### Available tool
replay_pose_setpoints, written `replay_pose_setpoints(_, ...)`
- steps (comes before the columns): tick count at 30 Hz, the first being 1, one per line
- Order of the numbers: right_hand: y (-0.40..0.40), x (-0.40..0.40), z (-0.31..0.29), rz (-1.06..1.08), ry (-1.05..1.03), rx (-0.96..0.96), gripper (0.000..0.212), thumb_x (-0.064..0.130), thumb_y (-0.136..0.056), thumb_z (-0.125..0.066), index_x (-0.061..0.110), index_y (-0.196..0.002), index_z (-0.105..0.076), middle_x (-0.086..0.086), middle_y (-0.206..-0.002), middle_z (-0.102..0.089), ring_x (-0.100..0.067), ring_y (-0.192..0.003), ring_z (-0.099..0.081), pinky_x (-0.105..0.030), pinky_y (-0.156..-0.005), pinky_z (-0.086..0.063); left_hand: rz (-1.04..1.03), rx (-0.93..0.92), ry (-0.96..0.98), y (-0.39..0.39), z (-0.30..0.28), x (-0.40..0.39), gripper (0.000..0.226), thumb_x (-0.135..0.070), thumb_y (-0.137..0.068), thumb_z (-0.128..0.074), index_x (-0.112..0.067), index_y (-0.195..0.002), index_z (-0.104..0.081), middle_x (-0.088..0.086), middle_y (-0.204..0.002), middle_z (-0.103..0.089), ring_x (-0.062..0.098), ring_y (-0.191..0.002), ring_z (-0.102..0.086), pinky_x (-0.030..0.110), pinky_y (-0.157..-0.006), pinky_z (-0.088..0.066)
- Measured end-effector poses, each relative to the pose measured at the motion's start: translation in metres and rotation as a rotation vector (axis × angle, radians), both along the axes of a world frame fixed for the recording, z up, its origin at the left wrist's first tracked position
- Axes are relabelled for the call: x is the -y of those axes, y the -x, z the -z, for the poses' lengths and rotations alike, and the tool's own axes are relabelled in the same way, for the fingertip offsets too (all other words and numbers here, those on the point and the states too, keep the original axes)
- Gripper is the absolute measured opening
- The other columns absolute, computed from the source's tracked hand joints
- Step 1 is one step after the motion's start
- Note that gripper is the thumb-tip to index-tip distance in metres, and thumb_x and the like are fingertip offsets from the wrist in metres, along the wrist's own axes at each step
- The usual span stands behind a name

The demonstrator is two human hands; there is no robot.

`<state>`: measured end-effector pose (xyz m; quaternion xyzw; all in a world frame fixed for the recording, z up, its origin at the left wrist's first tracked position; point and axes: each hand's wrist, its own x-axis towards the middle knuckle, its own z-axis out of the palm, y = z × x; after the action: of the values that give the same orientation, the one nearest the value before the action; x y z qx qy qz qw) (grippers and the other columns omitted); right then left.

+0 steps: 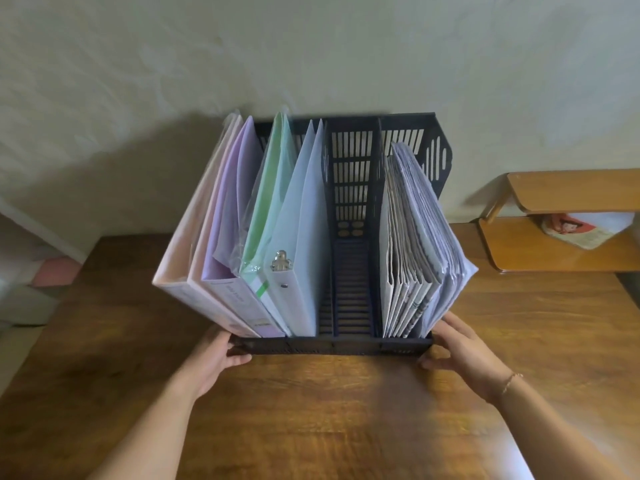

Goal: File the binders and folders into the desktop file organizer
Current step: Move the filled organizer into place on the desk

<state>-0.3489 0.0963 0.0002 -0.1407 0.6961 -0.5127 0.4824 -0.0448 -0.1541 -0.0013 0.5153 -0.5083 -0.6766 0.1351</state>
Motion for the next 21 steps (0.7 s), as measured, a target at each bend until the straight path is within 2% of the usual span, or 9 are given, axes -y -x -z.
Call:
replay_pose_setpoints(4,-0.006,0.003,0.002,-0.008,0.011,-0.055,0.033,0.038,-0.094,-0.056,0.039,-0.126,-0.054,0.011,-0.124,-0.059,-0.012,-0.112,-0.059,-0.047,-0.086,-0.057,0.117,-0.031,-0.078,-0.004,-0.004,0.004,0.039,-0.038,-0.095,-0.05,-0.027,-0.132,-0.052,0.007,-0.132,-0.06,0.027,-0.118,-0.059,0.053,-0.088,-0.056)
replay_pose_setpoints(7,-0.003,0.001,0.005,0.111,0.026,-0.064,0.033,0.029,-0.097,-0.053,0.031,-0.131,-0.056,0.008,-0.125,-0.061,-0.013,-0.112,-0.058,-0.051,-0.094,-0.052,0.14,-0.055,-0.159,0.001,-0.002,-0.001,0.045,-0.042,-0.092,-0.059,-0.028,-0.134,-0.051,0.001,-0.134,-0.059,0.026,-0.122,-0.056,0.057,-0.086,-0.056)
replay_pose_setpoints(9,0.002,-0.001,0.004,0.155,0.012,-0.069,0.03,0.023,-0.098,-0.051,0.028,-0.126,-0.06,0.005,-0.124,-0.063,-0.015,-0.112,-0.057,-0.055,-0.096,-0.05,0.123,-0.062,-0.154,0.007,0.0,-0.003,0.043,-0.04,-0.091,-0.06,-0.027,-0.131,-0.053,0.004,-0.134,-0.058,0.028,-0.121,-0.056,0.059,-0.085,-0.055)
replay_pose_setpoints(12,0.005,-0.002,0.001,0.108,-0.008,-0.124,0.029,0.024,-0.099,-0.048,0.031,-0.124,-0.06,0.007,-0.12,-0.063,-0.015,-0.11,-0.057,-0.053,-0.094,-0.051,0.088,-0.119,-0.149,0.017,0.001,-0.004,0.044,-0.039,-0.09,-0.06,-0.027,-0.131,-0.053,0.008,-0.135,-0.058,0.031,-0.122,-0.056,0.06,-0.084,-0.055)
replay_pose_setpoints(16,0.006,0.0,-0.004,0.054,0.001,-0.191,0.031,0.026,-0.1,-0.047,0.036,-0.129,-0.047,0.021,-0.118,-0.056,-0.008,-0.108,-0.056,-0.042,-0.088,-0.052,0.064,-0.171,-0.217,0.028,0.001,-0.006,0.044,-0.033,-0.095,-0.054,-0.025,-0.137,-0.048,0.01,-0.14,-0.052,0.038,-0.126,-0.05,0.066,-0.081,-0.053)
replay_pose_setpoints(21,0.017,-0.012,-0.001,0.076,0.033,-0.163,0.033,0.013,-0.099,-0.045,0.026,-0.128,-0.053,0.008,-0.117,-0.062,-0.017,-0.107,-0.059,-0.043,-0.084,-0.054,0.063,-0.158,-0.204,0.034,0.0,-0.018,0.034,-0.025,-0.095,-0.052,-0.021,-0.128,-0.055,0.012,-0.133,-0.058,0.038,-0.12,-0.055,0.07,-0.082,-0.051)
